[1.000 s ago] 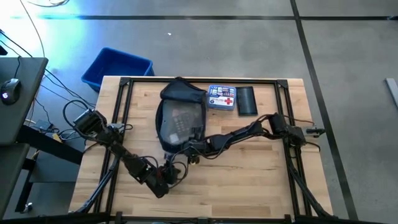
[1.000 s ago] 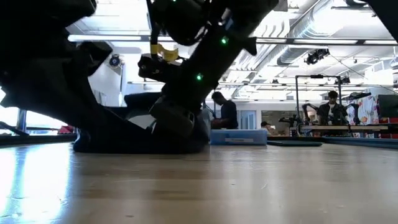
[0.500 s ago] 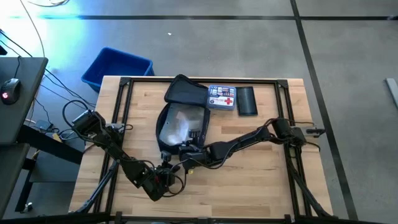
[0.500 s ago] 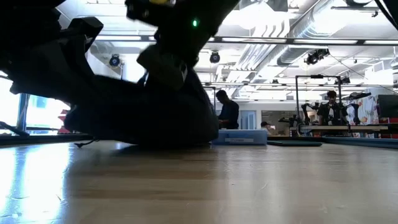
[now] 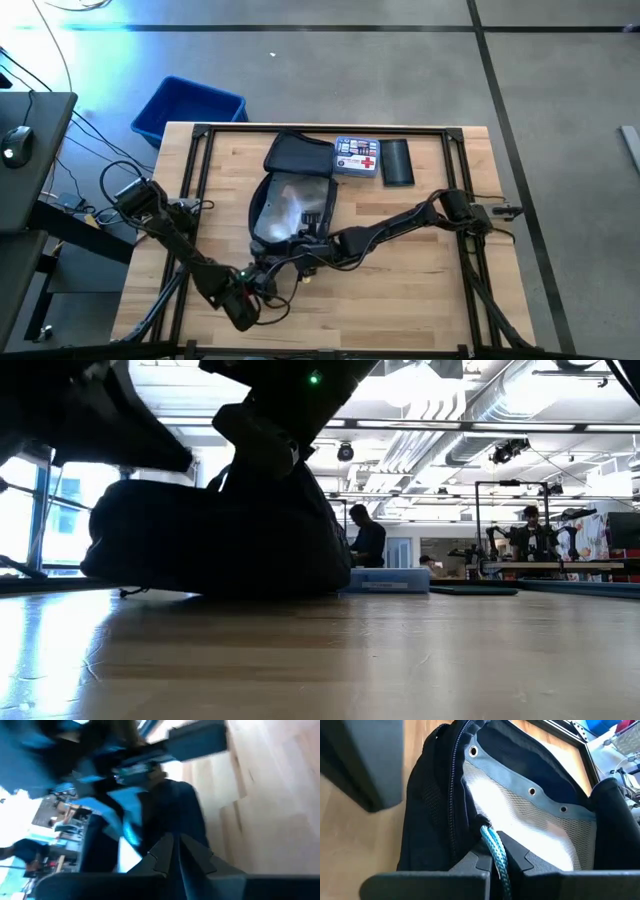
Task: Unpack backpack
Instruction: Remove the blue zipper bag from the black backpack
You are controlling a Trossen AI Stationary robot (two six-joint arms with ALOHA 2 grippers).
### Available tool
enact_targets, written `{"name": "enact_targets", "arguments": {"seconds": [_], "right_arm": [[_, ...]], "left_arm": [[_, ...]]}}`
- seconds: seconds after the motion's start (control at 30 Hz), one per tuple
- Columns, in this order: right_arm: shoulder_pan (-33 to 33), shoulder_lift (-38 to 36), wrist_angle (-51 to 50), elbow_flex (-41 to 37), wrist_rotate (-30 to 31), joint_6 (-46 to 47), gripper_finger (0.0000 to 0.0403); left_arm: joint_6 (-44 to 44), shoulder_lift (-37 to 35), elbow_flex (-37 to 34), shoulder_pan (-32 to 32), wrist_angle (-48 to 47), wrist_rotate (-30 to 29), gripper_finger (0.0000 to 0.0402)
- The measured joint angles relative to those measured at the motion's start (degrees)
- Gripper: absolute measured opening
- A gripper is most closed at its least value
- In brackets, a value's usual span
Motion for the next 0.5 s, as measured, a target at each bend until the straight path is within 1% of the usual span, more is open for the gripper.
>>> {"name": "enact_targets", "arguments": {"seconds": [0.07, 0.13, 0.37, 0.43, 0.5], "right_arm": [[0.0, 0.0, 0.0, 0.0, -0.5, 0.3, 0.0000], [0.0, 0.0, 0.0, 0.0, -1.2, 0.4, 0.0000], [0.0, 0.0, 0.2, 0.0, -2.3, 0.4, 0.0000], [0.0, 0.0, 0.3, 0.0, -2.4, 0.4, 0.0000], [-0.1, 0.0, 0.2, -0.1, -2.7, 0.4, 0.0000]], "left_arm": [[-2.7, 0.0, 0.7, -0.1, -2.8, -0.6, 0.0028], [-5.7, 0.0, 0.9, 0.3, -4.9, 0.0, 0.0047], [-23.0, 0.0, 0.6, 5.4, -17.0, 11.5, 0.0115], [-26.1, 0.0, 0.7, 6.8, -19.0, 14.5, 0.0123], [-26.3, 0.0, 0.7, 8.0, -19.2, 18.2, 0.0122]]}}
